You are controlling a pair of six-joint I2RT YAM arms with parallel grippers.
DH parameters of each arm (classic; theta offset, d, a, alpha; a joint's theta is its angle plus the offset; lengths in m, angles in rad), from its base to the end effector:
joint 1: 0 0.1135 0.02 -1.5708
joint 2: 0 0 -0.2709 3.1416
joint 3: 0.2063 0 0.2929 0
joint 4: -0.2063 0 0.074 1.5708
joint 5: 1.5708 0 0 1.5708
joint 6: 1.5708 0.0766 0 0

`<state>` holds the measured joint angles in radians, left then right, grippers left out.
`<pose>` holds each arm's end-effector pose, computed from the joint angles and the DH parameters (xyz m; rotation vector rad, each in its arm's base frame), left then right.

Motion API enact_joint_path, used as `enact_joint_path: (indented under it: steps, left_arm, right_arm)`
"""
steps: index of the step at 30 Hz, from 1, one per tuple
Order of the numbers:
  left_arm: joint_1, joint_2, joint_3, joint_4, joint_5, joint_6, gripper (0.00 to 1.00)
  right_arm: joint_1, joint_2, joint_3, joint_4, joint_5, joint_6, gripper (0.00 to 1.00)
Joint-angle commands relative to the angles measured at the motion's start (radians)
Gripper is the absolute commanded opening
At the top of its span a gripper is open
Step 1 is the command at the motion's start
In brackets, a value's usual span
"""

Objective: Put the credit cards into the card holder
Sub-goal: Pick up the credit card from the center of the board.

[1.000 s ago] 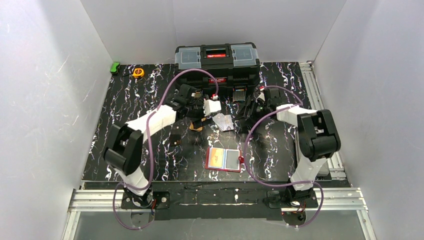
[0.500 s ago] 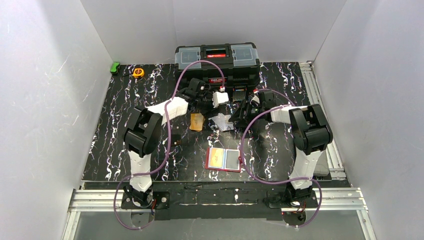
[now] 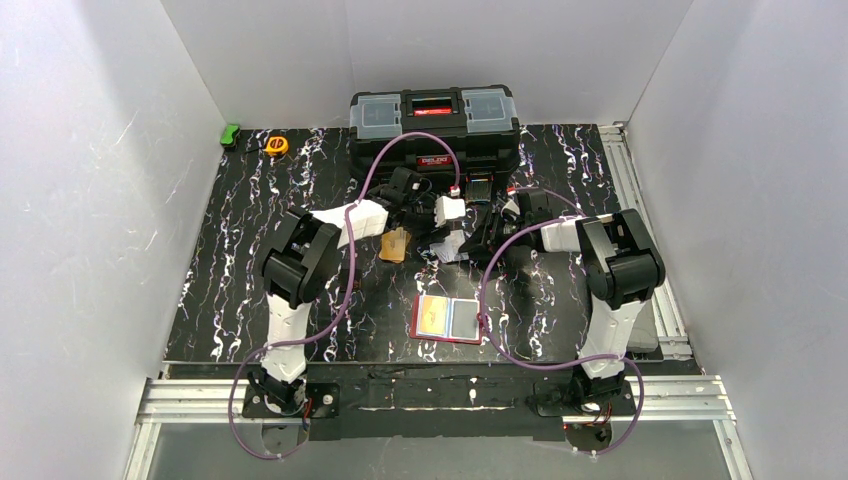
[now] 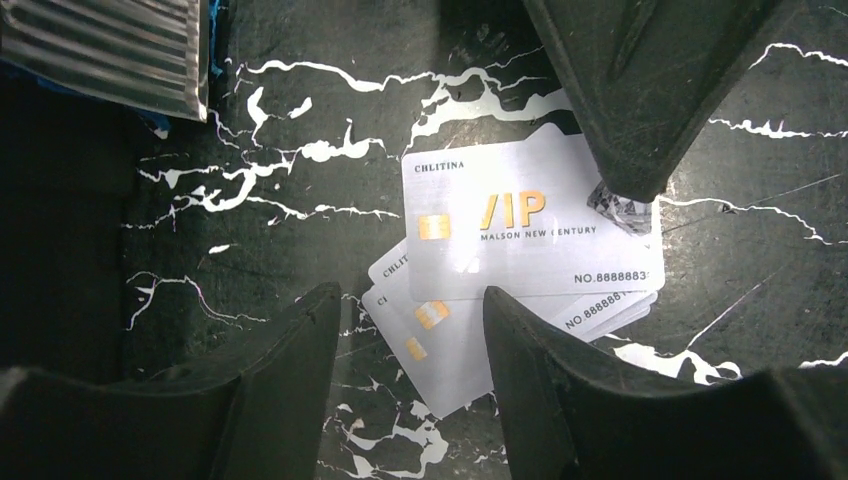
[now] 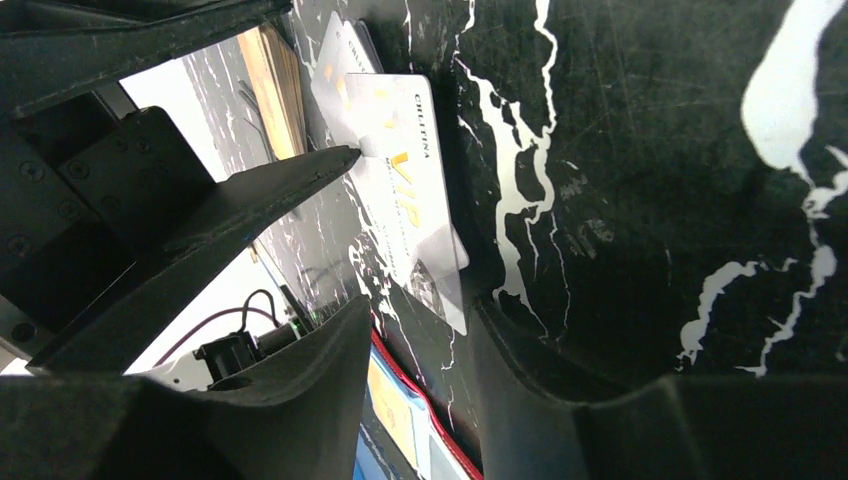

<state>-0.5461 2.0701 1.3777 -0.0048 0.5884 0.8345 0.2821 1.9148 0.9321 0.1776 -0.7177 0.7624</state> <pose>0.4174 -0.3034 0.1261 1.6076 1.4678 -0.5017 0.3813 0.1630 0.0683 0.2286 2.5265 1.3193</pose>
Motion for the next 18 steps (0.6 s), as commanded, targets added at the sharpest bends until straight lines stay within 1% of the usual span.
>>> enact_joint_path:
  steps: [1,3,5,9,13,16,18]
  left_arm:
    - [-0.009,0.009,0.018,-0.013,0.011,0.045,0.53]
    - [-0.009,0.008,0.014,-0.025,0.01,0.054,0.52]
    - [-0.009,0.004,0.013,-0.045,0.009,0.065,0.5]
    - [-0.01,-0.005,0.009,-0.076,0.008,0.072,0.47]
    - [-0.011,-0.015,-0.004,-0.086,-0.001,0.083,0.47]
    - [-0.011,-0.02,-0.011,-0.091,-0.018,0.092,0.46]
    - [-0.011,-0.025,-0.017,-0.095,-0.022,0.095,0.46]
  right_arm:
    - [0.006,0.026,-0.024,-0.002,0.011,-0.008,0.46]
    - [0.006,0.027,-0.026,0.003,0.007,-0.006,0.43]
    - [0.006,0.025,-0.03,0.006,0.006,-0.003,0.38]
    - [0.006,0.019,-0.037,0.017,-0.001,0.009,0.21]
    - [0.006,0.006,-0.044,0.023,-0.004,0.02,0.09]
    - [0.006,-0.011,-0.053,0.027,-0.005,0.029,0.01]
    - [0.006,-0.026,-0.059,0.031,-0.005,0.033,0.01]
